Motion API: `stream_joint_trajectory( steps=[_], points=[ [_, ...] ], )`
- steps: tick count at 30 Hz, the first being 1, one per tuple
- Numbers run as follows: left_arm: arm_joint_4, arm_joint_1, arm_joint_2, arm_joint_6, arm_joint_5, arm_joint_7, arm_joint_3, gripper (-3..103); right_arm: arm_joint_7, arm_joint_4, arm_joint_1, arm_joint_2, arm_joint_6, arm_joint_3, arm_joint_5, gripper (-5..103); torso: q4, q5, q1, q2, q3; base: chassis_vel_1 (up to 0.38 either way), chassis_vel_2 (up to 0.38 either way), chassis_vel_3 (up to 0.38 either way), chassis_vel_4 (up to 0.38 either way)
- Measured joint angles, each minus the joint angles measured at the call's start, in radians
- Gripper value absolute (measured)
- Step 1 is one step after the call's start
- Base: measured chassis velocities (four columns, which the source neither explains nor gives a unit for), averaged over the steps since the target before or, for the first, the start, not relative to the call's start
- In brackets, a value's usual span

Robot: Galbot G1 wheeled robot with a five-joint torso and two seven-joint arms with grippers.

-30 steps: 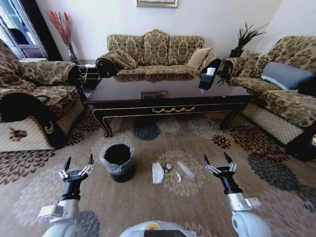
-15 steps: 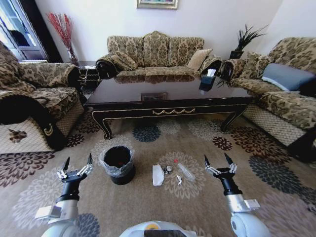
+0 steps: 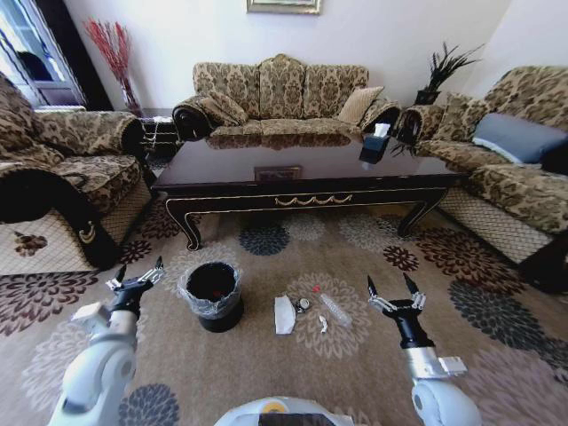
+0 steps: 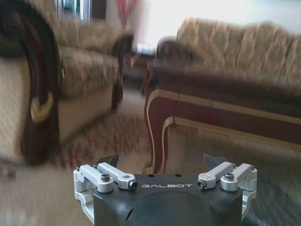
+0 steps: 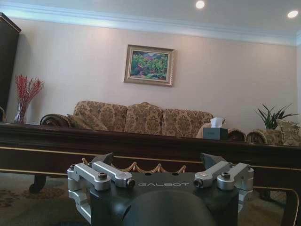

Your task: Move to the front of the table and pick up the trash from the floor, then place it into the trash bin.

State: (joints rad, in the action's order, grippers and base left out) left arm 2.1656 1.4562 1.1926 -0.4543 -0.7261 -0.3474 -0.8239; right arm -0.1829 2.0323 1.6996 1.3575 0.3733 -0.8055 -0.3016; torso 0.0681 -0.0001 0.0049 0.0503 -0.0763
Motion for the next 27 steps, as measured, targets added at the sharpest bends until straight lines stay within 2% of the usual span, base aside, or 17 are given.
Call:
stream_joint_trajectory(
  steps=[1,2,5,10,13,15,22,27],
  points=[
    [0.000,0.000,0.000,0.000,0.000,0.000,0.000,100,0.000,0.000,0.000,0.000,0.000,0.000,0.000,100,0.0000,0.0000,0.000,0.000,0.000,0.000,0.000,0.000,0.000],
    [-0.016,-0.015,-0.008,-0.050,-0.050,-0.019,0.005,100,0.000,-0.008,-0.002,0.000,-0.001,0.003,0.004,100,0.0001,0.0000,0.000,0.000,0.000,0.000,0.000,0.000,0.000],
    [-0.072,-0.046,-0.020,-0.134,-0.124,-0.046,0.019,100,0.001,-0.018,-0.008,-0.001,-0.022,0.019,0.002,100,-0.0004,0.0000,0.000,0.000,0.000,0.000,0.000,0.000,0.000],
    [-0.144,-0.093,-0.020,-0.169,-0.154,-0.054,0.044,100,0.002,-0.041,-0.017,0.003,-0.030,0.024,0.024,100,-0.0001,0.0000,0.000,0.000,0.000,0.000,0.000,0.000,0.000],
    [-0.187,-0.120,-0.009,-0.166,-0.153,-0.049,0.049,100,0.002,-0.063,-0.027,0.000,-0.030,0.029,0.041,100,0.0002,0.0001,0.000,0.000,0.000,0.000,0.000,0.000,0.000],
    [-0.221,-0.134,0.005,-0.144,-0.155,-0.037,0.048,100,0.004,-0.084,-0.043,-0.009,-0.030,0.046,0.044,100,-0.0004,0.0001,0.000,0.000,0.000,0.000,0.000,0.000,0.000],
    [-0.259,-0.143,0.035,-0.133,-0.164,-0.038,0.071,100,0.004,-0.109,-0.054,-0.012,-0.022,0.060,0.051,100,-0.0002,0.0001,0.000,0.000,0.000,0.000,0.000,0.000,0.000],
    [-0.299,-0.157,0.066,-0.080,-0.161,-0.024,0.089,100,0.004,-0.126,-0.059,-0.021,-0.015,0.063,0.052,100,-0.0002,0.0002,0.000,0.000,0.000,0.000,0.000,0.000,0.000]
  ],
)
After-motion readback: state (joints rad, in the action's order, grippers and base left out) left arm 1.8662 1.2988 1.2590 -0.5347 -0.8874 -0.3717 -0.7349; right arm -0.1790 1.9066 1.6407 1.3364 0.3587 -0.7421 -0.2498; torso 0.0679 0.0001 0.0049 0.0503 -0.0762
